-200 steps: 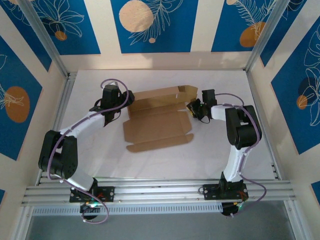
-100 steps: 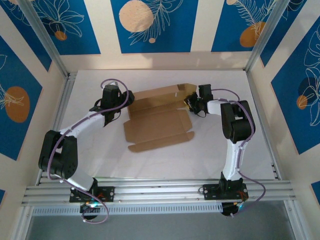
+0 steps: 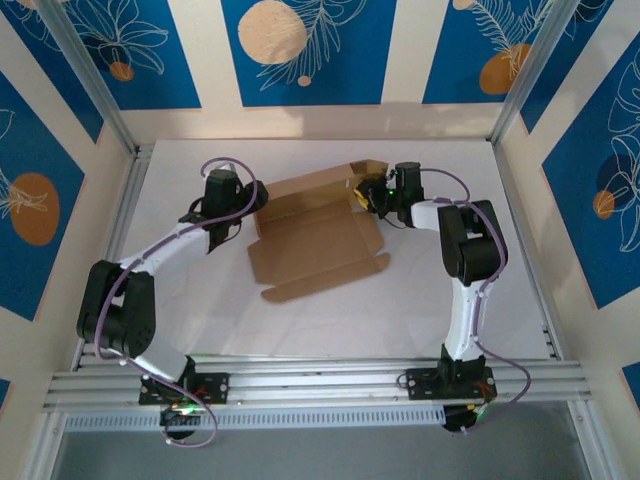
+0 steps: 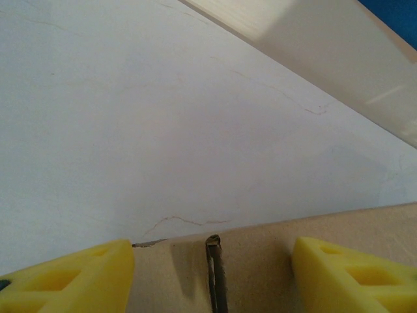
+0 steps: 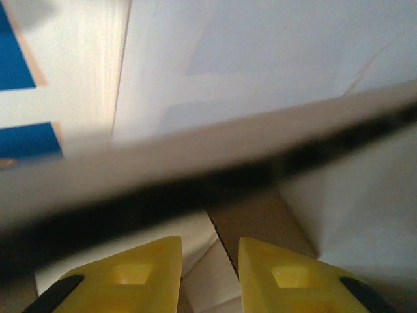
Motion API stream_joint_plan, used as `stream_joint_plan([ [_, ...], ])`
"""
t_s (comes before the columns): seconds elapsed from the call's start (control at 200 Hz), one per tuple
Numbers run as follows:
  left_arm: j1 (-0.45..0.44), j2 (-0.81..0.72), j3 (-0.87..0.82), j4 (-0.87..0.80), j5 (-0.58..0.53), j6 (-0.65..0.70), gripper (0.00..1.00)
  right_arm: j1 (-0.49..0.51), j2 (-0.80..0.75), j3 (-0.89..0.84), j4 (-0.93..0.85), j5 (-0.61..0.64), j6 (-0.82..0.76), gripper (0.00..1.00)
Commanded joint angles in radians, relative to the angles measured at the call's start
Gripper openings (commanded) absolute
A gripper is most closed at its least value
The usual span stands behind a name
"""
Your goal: Fold the paper box
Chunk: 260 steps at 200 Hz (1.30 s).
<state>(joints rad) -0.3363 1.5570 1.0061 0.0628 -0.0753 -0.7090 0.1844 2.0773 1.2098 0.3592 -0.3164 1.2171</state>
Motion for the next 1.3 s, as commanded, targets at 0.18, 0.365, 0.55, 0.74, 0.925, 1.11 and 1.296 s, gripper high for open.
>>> stream_joint_plan([
  [0.18, -0.014, 0.028, -0.011, -0.055, 0.022, 0.000, 0.65, 0.043, 0.066, 0.034, 0.036, -0.104, -0.011, 0.31],
  [0.365, -0.013, 0.030, -0.010, -0.055, 0.022, 0.000, 0.65, 0.073, 0.130, 0.051, -0.007, -0.075, -0.022, 0.32],
  [0.55, -0.013, 0.026, -0.009, -0.063, 0.006, 0.012, 0.65, 0.056, 0.060, -0.059, 0.122, -0.029, -0.026, 0.32],
  [0.74, -0.013, 0.023, -0.013, -0.070, -0.018, 0.008, 0.66, -0.005, -0.158, -0.194, 0.119, 0.066, -0.100, 0.43],
  [0.925, -0.013, 0.021, -0.019, -0.067, -0.027, -0.004, 0.66, 0.017, -0.324, -0.329, 0.157, 0.247, -0.235, 0.38],
  [1.11, -0.012, 0.016, -0.019, -0.066, -0.031, -0.002, 0.66, 0.072, -0.318, -0.463, 0.445, 0.437, -0.235, 0.03],
  [1.296, -0.013, 0.015, -0.023, -0.065, -0.029, -0.006, 0.66, 0.079, -0.202, -0.354, 0.452, 0.470, -0.140, 0.00],
])
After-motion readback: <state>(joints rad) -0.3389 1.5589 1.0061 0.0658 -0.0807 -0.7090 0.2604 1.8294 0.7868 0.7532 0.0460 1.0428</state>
